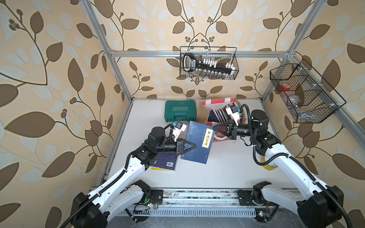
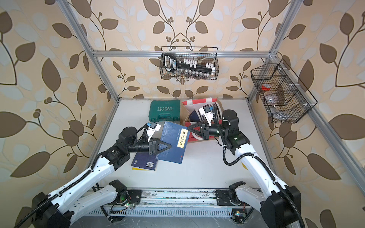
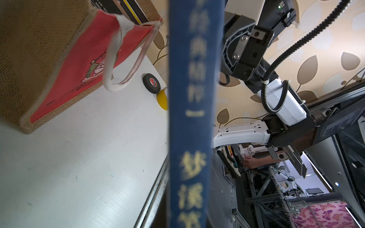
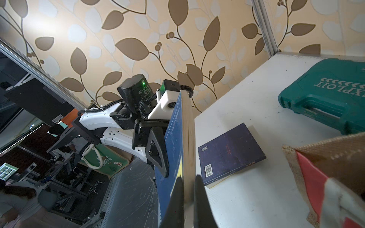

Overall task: Put the books into the canvas bag
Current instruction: Pick up the book from the book.

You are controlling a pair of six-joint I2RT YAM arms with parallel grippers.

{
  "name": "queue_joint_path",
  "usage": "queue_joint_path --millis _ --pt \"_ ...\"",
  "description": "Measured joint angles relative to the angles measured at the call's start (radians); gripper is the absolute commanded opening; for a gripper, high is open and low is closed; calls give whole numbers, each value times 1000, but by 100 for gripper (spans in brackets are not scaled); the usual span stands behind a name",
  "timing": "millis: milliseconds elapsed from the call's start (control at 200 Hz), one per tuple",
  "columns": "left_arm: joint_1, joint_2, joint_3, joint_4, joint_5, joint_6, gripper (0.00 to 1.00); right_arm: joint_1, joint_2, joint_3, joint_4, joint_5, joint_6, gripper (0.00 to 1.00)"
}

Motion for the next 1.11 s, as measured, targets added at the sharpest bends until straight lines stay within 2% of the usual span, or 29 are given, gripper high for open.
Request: queue_joint_path --millis 75,125,220,305,550,740,910,1105 --pt "3 11 85 -129 0 56 0 -13 -23 -11 7 -8 -7 55" --pt "5 19 142 -209 1 100 0 -19 -39 -22 9 -16 -6 66" --pt "10 28 213 -319 17 177 0 -19 -64 -42 20 -39 -11 77" --pt "10 29 238 -384 49 232 0 -19 -84 -56 28 -58 -21 82" --pt "10 77 257 -498 154 327 0 25 -108 -63 -1 -84 -72 85" --pt "10 112 301 -562 234 395 0 116 -98 -10 -185 0 -201 85" --pt "10 118 301 -570 296 416 0 138 -74 43 -305 68 -273 85" --pt "10 130 301 -570 325 420 0 194 -24 90 -397 76 -312 79"
